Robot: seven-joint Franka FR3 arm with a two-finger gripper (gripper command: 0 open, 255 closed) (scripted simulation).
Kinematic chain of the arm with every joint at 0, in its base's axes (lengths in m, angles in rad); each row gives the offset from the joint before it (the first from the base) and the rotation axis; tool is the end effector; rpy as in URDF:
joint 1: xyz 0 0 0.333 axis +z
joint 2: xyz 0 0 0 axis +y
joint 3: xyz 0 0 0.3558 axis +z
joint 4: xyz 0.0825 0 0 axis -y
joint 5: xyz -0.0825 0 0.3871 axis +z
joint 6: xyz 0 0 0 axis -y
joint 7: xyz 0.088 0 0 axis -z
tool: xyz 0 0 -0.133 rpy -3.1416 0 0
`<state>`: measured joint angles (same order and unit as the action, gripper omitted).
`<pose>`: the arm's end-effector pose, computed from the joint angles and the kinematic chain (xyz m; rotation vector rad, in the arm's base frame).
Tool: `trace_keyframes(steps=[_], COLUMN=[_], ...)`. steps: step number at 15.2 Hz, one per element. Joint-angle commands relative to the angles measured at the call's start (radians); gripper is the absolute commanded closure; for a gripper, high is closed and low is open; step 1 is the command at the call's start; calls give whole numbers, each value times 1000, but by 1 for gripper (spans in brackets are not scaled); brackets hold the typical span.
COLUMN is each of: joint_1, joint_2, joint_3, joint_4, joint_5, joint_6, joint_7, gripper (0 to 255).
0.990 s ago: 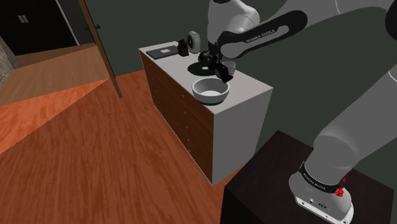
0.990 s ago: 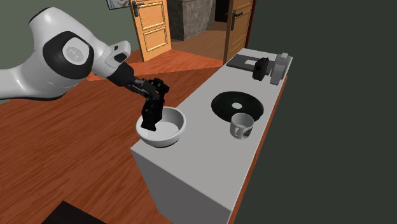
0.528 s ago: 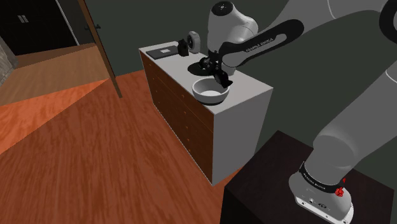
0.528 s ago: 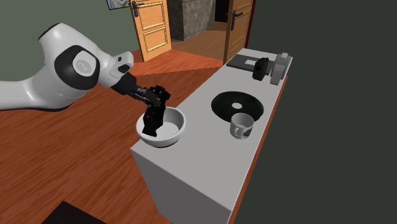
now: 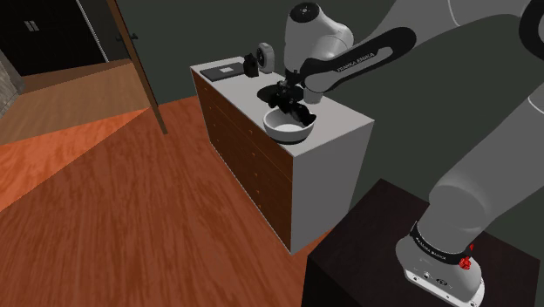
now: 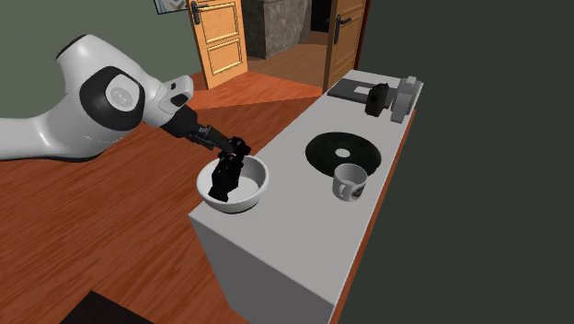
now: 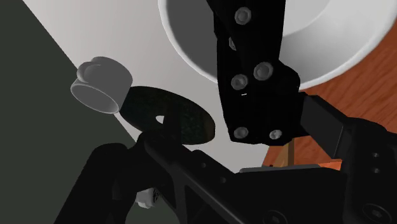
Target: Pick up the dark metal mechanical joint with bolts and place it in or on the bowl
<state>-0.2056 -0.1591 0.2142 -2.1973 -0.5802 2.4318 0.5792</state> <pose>0.5422 -0.0018 0.5088 2.6843 -0.2607 0.6913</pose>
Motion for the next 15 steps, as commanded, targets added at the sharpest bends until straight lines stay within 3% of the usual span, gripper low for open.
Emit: trace_keyframes(steps=[1,4,8,15], joint_1=[0,0,31,31], joint_2=[0,0,-93,-93], joint_3=[0,0,12,12], joint_4=[0,0,8,8], joint_5=[0,0,67,67], joint_6=[0,0,-99,-99], joint_7=[0,0,-43,-42], gripper=[0,0,0,0])
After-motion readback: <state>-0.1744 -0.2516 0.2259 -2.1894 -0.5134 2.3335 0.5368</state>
